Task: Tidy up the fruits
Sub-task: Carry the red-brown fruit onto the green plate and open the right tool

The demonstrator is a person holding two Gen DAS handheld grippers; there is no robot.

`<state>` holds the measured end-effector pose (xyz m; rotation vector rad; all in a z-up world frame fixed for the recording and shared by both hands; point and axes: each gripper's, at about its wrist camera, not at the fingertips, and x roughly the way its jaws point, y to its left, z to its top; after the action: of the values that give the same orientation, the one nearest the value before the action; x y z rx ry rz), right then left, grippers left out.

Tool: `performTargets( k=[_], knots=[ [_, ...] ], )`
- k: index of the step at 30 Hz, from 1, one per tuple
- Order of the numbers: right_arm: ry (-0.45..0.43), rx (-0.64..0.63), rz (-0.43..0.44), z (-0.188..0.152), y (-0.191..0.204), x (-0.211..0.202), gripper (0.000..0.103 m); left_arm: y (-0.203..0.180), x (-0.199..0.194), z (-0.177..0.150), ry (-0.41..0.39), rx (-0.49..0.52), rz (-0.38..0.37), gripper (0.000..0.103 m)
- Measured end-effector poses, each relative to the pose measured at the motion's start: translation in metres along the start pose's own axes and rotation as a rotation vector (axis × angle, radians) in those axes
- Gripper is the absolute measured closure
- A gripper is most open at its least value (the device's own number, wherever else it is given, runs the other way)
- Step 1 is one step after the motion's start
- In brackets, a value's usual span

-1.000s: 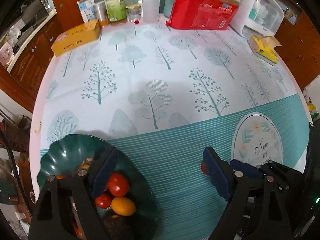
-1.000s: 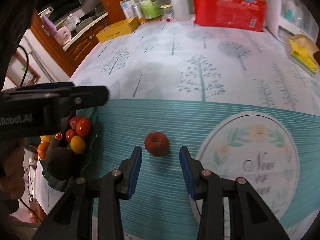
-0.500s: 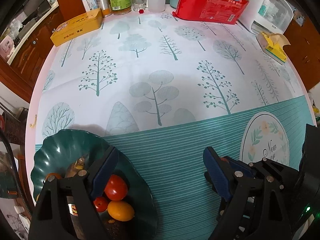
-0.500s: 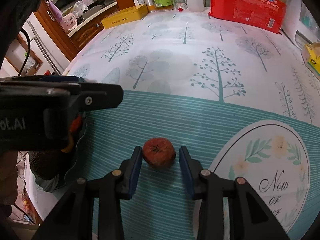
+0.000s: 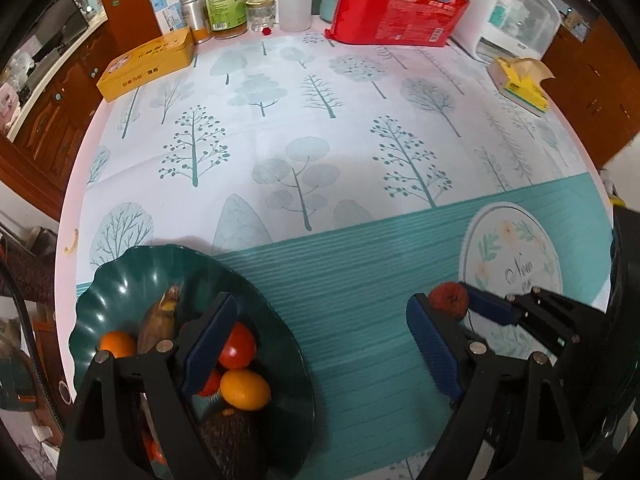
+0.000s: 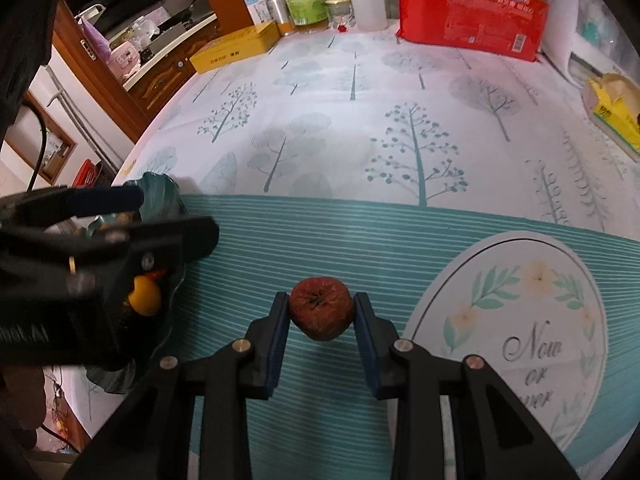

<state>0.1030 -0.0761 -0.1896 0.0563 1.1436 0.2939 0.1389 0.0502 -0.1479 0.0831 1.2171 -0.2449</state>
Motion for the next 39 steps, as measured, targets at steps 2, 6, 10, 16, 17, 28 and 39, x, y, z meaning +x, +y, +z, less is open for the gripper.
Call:
performTargets(
  k=[2, 6, 10, 16, 17, 28, 39],
  knots=[
    [-0.008, 0.012, -0.010, -0.002, 0.001, -0.007, 0.071, 0.001, -0.008, -0.005, -0.007, 0.007, -0.009, 0.010],
    [-0.020, 0.023, -0.024, -0.008, 0.010, -0.021, 0.071, 0.005, -0.025, -0.018, -0.031, 0.020, -0.004, 0.002],
    [-0.041, 0.024, -0.024, -0.015, 0.025, -0.037, 0.071, 0.016, -0.046, -0.032, -0.058, 0.023, -0.008, 0.001],
    [-0.055, 0.015, -0.012, -0.024, 0.061, -0.053, 0.071, 0.043, -0.077, -0.055, -0.102, 0.021, -0.009, 0.001],
    [-0.058, 0.009, -0.009, -0.025, 0.069, -0.055, 0.071, 0.050, -0.082, -0.058, -0.111, 0.014, -0.006, 0.001],
    [-0.140, -0.132, 0.010, -0.001, 0.150, -0.080, 0.071, 0.139, -0.125, -0.084, -0.178, -0.094, 0.060, 0.001],
    [-0.071, -0.163, 0.033, 0.035, 0.186, -0.042, 0.071, 0.172, -0.109, -0.101, -0.125, -0.113, 0.095, 0.001]
  ],
)
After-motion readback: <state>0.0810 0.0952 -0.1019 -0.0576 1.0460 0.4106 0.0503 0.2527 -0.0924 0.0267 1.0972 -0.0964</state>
